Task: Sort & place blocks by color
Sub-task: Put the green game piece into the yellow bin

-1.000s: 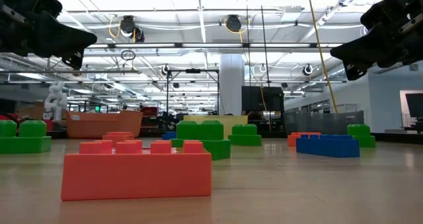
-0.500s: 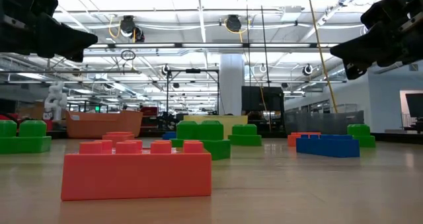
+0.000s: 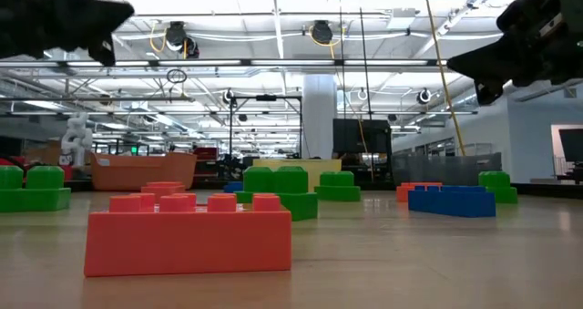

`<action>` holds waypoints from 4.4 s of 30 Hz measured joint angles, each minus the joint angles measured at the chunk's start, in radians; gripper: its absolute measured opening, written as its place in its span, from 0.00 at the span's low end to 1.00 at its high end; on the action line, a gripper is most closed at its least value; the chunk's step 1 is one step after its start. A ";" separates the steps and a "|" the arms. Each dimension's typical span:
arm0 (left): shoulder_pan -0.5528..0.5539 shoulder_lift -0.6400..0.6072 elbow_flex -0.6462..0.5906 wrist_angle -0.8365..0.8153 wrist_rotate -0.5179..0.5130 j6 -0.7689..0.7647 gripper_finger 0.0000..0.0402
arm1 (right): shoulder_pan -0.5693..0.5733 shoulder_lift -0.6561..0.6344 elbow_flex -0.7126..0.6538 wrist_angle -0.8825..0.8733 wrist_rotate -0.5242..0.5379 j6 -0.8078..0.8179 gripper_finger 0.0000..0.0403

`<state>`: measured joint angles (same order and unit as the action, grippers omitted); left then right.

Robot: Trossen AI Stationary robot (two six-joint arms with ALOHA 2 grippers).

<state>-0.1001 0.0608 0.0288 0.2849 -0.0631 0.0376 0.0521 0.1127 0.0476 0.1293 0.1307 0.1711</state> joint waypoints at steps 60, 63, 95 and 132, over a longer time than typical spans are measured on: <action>0.013 1.221 0.732 -0.260 -0.454 0.109 0.61 | -0.164 0.872 0.668 -0.980 0.011 0.232 0.72; 0.034 1.230 0.731 -0.212 -0.462 0.110 0.70 | -0.169 0.875 0.668 -1.041 0.016 0.314 0.73; 0.052 1.231 0.731 -0.163 -0.462 0.053 0.78 | -0.232 1.211 0.634 -1.020 0.000 0.524 0.69; 0.052 1.231 0.731 -0.202 -0.462 0.024 0.78 | -0.306 1.210 0.768 -0.216 0.078 -0.304 0.28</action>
<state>-0.0483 1.2915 0.7601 0.0826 -0.5249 0.0620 -0.2541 1.3228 0.8158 -0.0864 0.2085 -0.1331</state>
